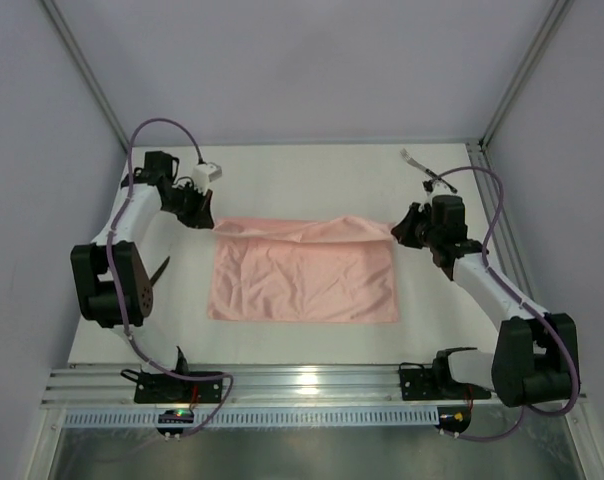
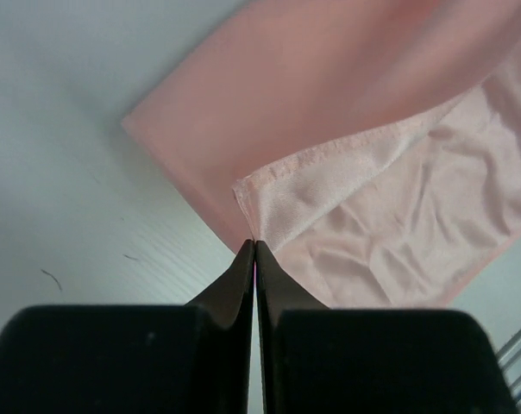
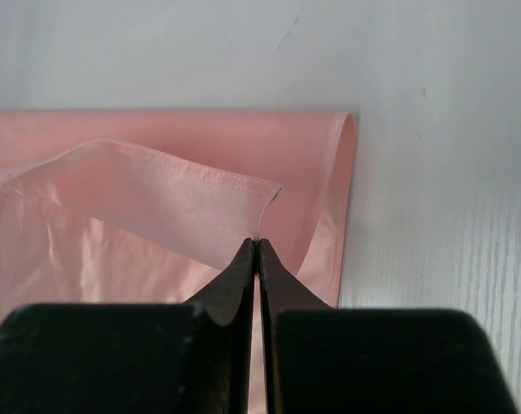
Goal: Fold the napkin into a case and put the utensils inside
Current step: Fold the rectangle-folded napkin at the center of the board.
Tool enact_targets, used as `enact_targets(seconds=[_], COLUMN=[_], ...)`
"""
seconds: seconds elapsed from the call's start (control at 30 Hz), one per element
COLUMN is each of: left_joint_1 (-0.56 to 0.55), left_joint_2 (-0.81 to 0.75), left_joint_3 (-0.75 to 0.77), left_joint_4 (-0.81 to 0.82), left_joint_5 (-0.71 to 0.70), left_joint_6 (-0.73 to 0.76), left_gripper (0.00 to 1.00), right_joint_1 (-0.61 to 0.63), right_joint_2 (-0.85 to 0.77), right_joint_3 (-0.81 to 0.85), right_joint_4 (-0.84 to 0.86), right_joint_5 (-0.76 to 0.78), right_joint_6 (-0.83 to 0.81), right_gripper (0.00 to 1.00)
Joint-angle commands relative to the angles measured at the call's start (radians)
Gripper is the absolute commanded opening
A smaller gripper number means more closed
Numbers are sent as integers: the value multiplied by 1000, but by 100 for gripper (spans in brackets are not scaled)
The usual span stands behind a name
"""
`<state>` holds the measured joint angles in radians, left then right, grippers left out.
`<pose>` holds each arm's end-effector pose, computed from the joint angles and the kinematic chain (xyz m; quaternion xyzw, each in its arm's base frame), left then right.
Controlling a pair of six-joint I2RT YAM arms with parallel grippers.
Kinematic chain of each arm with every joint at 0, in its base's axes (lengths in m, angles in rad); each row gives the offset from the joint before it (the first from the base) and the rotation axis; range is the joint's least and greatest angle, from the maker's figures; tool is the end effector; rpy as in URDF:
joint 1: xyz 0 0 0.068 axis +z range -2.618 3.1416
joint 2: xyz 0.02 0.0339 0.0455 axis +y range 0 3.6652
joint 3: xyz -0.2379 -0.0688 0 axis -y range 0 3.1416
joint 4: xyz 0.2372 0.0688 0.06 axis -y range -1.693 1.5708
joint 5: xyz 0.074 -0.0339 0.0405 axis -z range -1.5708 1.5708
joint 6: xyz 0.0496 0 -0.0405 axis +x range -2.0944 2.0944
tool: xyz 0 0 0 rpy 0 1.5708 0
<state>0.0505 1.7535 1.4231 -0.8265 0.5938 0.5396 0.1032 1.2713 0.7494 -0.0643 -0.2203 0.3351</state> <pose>0.3543 -0.0099 0.2219 0.2849 0.8934 -0.2168 0.2712 0.2847 0.0404 0.2069 0.0497 0.8760 0.1967 0.4375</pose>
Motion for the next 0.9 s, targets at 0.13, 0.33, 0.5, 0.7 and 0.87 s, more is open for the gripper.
enact_targets(seconds=[0.13,0.33,0.5,0.7,0.87], left_joint_1=[18,22,20,20,22], left_joint_2=[-132,-225,-294,-295,-276], left_joint_3=[-203,-276,-346,-432,-446], left_joint_4=[-126,-186,-215,-139,-129], left_joint_5=[1,18,24,-6,-23], left_joint_6=[233,301,341,329,352], left_gripper=[0,0,0,0,0], right_joint_1=[36,65,108,131,139], right_joint_2=[-217,-363,-411,-354,-316], right_joint_3=[-214,-301,-326,-364,-348], right_joint_4=[-104,-199,-273,-246,-290], right_joint_5=[76,107,150,153,196], right_joint_6=[73,162,215,262,260], right_gripper=[4,4,4,4,4])
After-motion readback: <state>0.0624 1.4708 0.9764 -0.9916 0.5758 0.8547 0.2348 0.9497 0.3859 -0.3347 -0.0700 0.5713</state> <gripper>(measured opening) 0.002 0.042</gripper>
